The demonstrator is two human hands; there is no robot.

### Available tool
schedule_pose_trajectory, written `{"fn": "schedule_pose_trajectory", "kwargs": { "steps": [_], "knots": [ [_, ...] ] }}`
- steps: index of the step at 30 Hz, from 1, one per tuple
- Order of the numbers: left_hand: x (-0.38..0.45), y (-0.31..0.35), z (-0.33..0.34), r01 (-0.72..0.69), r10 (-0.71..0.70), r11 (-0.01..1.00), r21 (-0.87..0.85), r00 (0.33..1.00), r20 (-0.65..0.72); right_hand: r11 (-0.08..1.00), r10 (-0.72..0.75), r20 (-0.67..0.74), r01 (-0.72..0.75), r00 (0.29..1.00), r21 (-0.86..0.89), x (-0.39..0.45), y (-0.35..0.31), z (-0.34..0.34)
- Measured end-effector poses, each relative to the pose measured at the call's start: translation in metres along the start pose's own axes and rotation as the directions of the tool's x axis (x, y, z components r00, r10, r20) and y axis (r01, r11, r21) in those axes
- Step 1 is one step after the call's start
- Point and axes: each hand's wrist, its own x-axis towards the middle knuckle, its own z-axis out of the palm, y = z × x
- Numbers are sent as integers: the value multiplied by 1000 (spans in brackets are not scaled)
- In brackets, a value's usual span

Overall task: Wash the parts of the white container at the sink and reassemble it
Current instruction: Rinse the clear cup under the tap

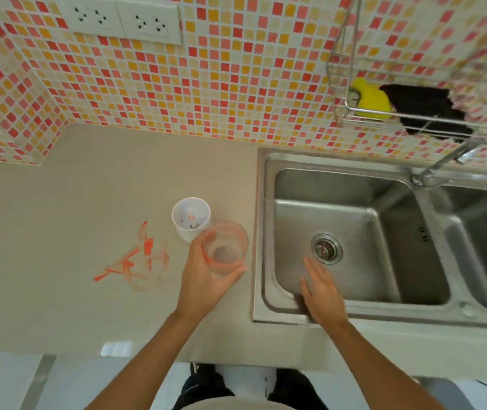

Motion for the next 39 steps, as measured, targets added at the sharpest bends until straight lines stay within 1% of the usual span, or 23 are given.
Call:
{"fn": "schedule_pose_trajectory", "kwargs": {
  "steps": [2,5,6,10,12,14,16,19,22,25,29,33,36,38,39],
  "knots": [
    [-5,-2,42,46,-43,998,-31,996,84,997,5,15,-4,1000,-75,-17,34,-12],
    [-17,2,101,104,-104,995,8,985,137,993,46,19,-44,999,-111,-34,86,-30],
    [-20,5,119,103,-106,994,29,983,148,992,51,23,-48,998,-114,-35,101,-34],
    [-24,4,179,38,-82,981,189,968,236,992,-22,69,30,997,-124,-26,145,-46],
    [-21,-3,201,-47,-43,945,322,963,267,990,-33,80,44,996,-135,-19,156,-52],
    [-16,-8,215,-140,-8,862,487,957,289,994,-4,80,13,997,-110,-15,163,-54],
    [-11,-11,222,-240,46,752,614,948,314,996,6,88,2,996,-85,-13,166,-51],
    [-4,-14,227,-331,107,600,728,935,337,996,13,114,-3,993,-84,-10,168,-46],
    [4,-13,227,-389,103,428,816,918,383,994,-1,113,13,994,-104,-10,170,-44],
    [9,-10,229,-454,127,284,845,891,436,992,-19,118,34,993,-124,-10,171,-42],
    [13,-5,230,-469,179,113,876,877,446,989,-25,140,44,990,-139,-9,172,-41],
    [14,-1,231,-469,215,-2,883,862,458,985,-33,135,56,990,-165,-8,172,-40],
    [12,4,234,-464,150,-46,885,872,465,985,-41,136,62,990,-160,-7,175,-37],
    [13,5,234,-444,100,-106,890,886,453,987,-46,125,65,991,-149,-7,177,-35],
    [15,4,235,-430,87,-118,895,893,441,987,-47,128,65,991,-146,-7,177,-35]
  ]
}}
